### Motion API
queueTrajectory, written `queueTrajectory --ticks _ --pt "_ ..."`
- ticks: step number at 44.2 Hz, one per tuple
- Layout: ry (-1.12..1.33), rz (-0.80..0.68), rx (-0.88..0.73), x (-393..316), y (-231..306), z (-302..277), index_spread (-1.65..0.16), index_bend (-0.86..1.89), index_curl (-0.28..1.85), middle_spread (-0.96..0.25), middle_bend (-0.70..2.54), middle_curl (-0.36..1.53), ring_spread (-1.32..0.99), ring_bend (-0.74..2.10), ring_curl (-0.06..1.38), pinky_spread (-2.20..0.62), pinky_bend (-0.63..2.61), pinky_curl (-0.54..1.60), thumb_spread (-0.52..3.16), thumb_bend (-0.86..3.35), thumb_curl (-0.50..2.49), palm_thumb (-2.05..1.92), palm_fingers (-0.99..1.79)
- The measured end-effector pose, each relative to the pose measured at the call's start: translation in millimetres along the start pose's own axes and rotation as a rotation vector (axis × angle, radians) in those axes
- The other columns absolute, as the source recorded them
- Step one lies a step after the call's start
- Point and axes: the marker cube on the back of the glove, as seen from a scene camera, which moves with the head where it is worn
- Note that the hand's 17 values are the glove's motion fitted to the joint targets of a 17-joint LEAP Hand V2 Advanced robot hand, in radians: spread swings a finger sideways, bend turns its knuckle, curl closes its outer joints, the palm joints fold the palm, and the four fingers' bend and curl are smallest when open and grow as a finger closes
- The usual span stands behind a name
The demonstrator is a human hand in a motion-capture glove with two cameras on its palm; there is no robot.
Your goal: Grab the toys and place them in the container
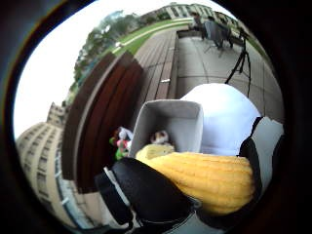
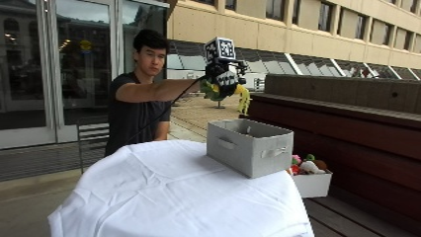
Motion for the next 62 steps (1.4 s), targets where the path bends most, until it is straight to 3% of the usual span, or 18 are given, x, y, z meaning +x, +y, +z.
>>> queueTrajectory --ticks 8,18,21,29,36,49,62 --pt "-0.069 -0.097 0.012 -98 21 18 -0.13 1.14 0.65 -0.22 1.23 0.65 -0.31 1.29 0.5 -0.44 0.66 0.37 0.83 -0.14 0.12 -0.21 1.31" --pt "-0.083 -0.087 -0.088 -116 17 55 -0.14 1.11 0.64 -0.23 1.23 0.62 -0.31 1.27 0.48 -0.42 0.65 0.36 0.82 -0.15 0.1 -0.23 1.25" --pt "-0.093 -0.09 -0.103 -117 20 58 -0.15 1.01 0.62 -0.23 1.22 0.61 -0.31 1.25 0.47 -0.39 0.67 0.37 0.81 -0.16 0.1 -0.24 1.15" --pt "-0.059 -0.132 -0.027 -100 32 41 -0.21 0.53 0.55 -0.18 0.85 0.51 -0.26 1.13 0.44 -0.26 1.05 0.49 0.81 -0.18 0.07 -0.27 0.38" --pt "0.06 -0.141 0.013 -38 58 19 -0.27 0.49 0.49 -0.15 0.71 0.46 -0.24 0.92 0.36 -0.12 1.02 0.47 0.84 -0.16 0.06 -0.25 0.09" --pt "0.098 -0.051 0.017 120 101 18 -0.33 0.48 0.46 -0.13 0.63 0.42 -0.22 0.74 0.27 -0.03 0.95 0.4 0.89 -0.16 0.04 -0.24 0.06" --pt "0.086 0.006 -0.055 191 127 23 -0.34 0.46 0.47 -0.12 0.59 0.41 -0.21 0.68 0.24 0.0 0.88 0.36 0.9 -0.15 0.03 -0.24 0.08"
